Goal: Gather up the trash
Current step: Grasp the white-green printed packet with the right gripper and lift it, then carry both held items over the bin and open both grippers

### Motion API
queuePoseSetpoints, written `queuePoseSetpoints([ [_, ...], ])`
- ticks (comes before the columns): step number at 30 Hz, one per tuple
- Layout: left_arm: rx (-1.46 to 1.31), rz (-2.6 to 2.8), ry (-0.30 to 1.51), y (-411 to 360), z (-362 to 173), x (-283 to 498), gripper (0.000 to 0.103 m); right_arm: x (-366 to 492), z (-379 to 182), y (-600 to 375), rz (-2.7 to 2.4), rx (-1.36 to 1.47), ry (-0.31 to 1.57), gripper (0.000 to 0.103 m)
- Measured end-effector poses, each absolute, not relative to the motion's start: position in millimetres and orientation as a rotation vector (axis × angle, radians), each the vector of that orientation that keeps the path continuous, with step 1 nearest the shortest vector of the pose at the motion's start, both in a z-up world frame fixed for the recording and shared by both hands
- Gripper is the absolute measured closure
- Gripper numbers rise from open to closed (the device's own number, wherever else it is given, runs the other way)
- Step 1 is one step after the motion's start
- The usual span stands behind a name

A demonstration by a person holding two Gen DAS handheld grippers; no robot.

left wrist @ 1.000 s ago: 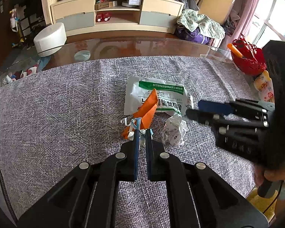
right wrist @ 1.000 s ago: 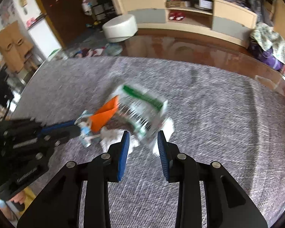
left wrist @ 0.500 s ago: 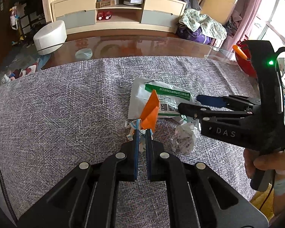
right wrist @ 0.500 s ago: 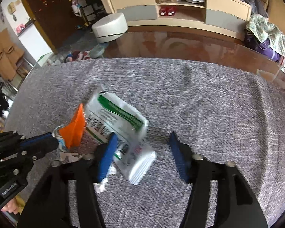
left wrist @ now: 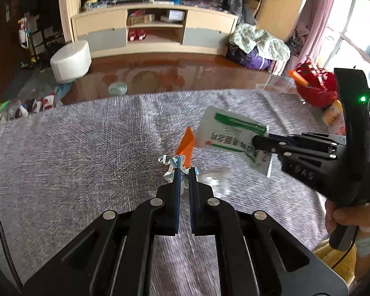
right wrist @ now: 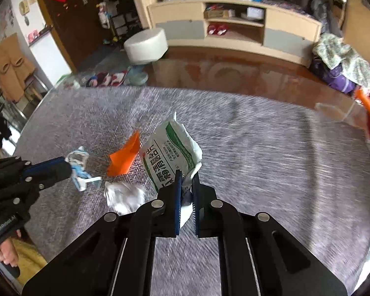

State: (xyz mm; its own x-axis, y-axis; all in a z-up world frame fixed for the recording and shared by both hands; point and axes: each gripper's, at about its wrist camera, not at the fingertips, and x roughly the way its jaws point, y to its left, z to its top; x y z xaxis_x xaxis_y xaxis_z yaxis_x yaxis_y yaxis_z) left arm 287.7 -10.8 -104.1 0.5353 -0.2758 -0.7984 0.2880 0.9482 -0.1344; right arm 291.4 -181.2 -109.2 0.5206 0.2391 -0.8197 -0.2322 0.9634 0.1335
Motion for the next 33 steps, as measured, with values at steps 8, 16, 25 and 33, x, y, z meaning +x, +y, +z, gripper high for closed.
queuePoseSetpoints([
  [8,0.012,-0.368,0.902,-16,-78,206,0.098,198,-66,-208,0.214,0.027,0.923,0.094],
  [16,-0.007,-0.417,0.924,-19,-96,110,0.098,100,-81,-212,0.216,0.044,0.964,0.094],
  [25,-0.005,-0.438,1.008,-19,-146,41,0.098,21,-141,-196,0.270,0.063,1.103,0.094],
  [33,-0.006,-0.453,1.134,-25,-213,17,0.098,5,-219,-187,0.236,0.105,1.258,0.094],
])
